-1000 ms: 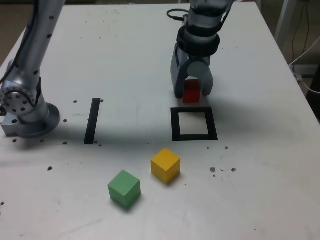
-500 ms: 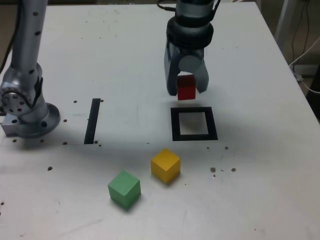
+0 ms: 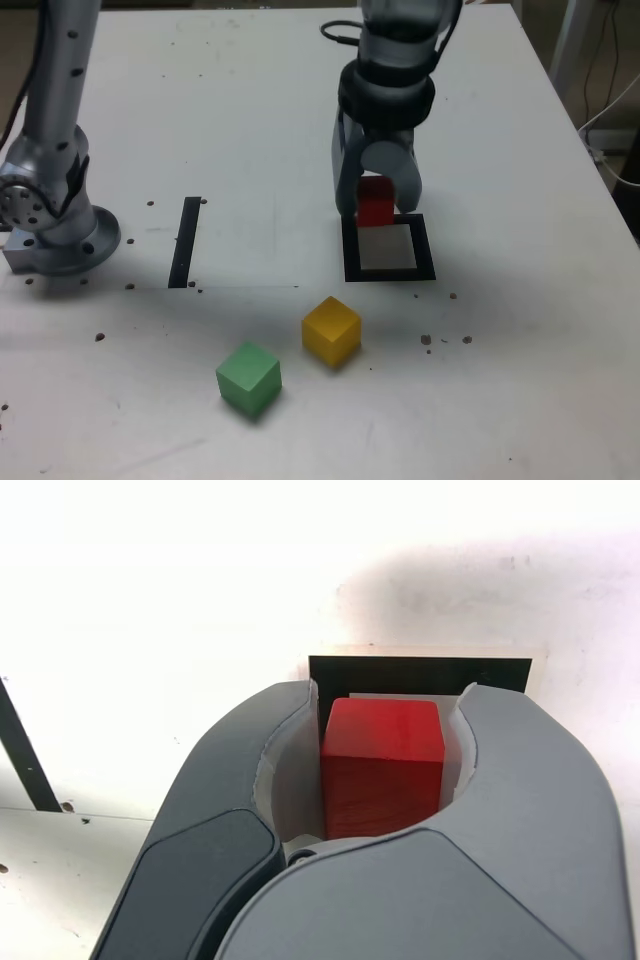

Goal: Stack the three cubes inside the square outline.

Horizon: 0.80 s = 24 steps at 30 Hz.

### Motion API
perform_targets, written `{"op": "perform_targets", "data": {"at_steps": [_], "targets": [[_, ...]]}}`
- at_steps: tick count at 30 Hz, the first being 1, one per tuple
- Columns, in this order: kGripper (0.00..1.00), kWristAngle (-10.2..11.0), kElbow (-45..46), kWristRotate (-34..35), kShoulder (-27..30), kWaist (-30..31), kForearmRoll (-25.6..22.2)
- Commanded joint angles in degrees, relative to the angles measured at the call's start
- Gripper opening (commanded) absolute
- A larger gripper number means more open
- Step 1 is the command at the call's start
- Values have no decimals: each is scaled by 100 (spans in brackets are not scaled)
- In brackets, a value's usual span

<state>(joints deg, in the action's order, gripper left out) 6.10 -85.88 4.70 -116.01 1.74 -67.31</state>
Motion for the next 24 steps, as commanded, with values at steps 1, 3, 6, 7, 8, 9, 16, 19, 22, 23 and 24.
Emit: {"op": "perform_targets", "data": {"at_steps": [1, 3, 6, 7, 8, 9, 16, 19, 22, 23, 24], "targets": [[10, -11, -15, 32, -46, 43, 8], [10, -33, -5, 59, -64, 84, 33], [10, -85, 12, 93, -67, 139, 62], [10, -113, 18, 99, -64, 159, 67], [10, -132, 25, 107, -60, 175, 69], [10, -147, 37, 125, -55, 194, 69], [10, -132, 144, 427, -64, 434, 178], [10, -115, 151, 470, -94, 475, 234], [10, -99, 146, 470, -122, 477, 243], [11, -90, 146, 470, -135, 477, 250], [11, -78, 144, 470, -157, 476, 258]]}}
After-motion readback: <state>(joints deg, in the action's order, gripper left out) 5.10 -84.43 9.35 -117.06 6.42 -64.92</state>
